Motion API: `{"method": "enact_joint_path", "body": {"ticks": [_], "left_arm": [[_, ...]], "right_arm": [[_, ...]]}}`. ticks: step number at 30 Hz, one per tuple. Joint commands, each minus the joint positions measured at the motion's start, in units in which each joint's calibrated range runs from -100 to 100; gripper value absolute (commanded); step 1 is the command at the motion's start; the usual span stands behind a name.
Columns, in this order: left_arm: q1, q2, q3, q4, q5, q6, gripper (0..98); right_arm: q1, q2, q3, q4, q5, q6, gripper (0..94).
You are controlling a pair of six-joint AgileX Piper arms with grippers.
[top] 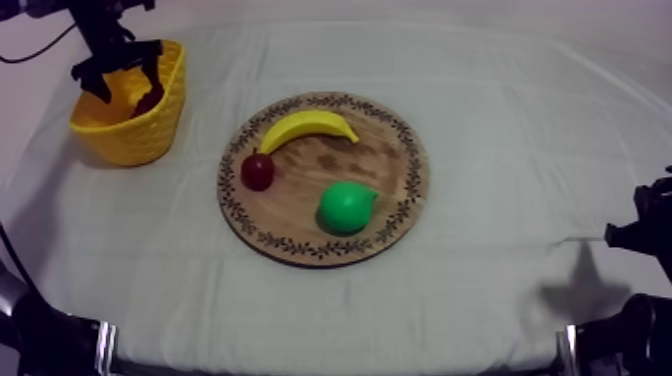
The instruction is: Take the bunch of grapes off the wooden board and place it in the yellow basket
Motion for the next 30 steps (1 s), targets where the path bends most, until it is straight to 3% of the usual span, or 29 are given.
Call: {"method": "enact_joint_path", "body": {"ticks": [1,5,11,18,24,30], "left_arm": [[0.1,-2.2,0.7,0.24,-0.1,-0.1,90.1],[0.5,-8.1,3.7,0.48,-1.6,-0.1,80.1],[1.1,-20.0,12.2,0.56,-6.5,0.3,56.8],[1.6,-36.0,27.2,-0.35,-17.4,0.7,37.6],[2.8,-49.8,41.1,-2.41,-26.7,0.1,28.7],[3.5,-63.0,53.8,-3.15,-32.7,-0.6,27.5]], "right_arm": [[0.0,0.0,0.0,0.0,0.0,0.0,0.3],[0.0,0.0,0.0,0.0,0.0,0.0,0.3],[0.0,0.0,0.0,0.0,0.0,0.0,0.3],[0.0,0.0,0.0,0.0,0.0,0.0,0.3],[0.0,0.0,0.0,0.0,0.0,0.0,0.3],[0.0,0.0,0.0,0.0,0.0,0.0,0.3]]}}
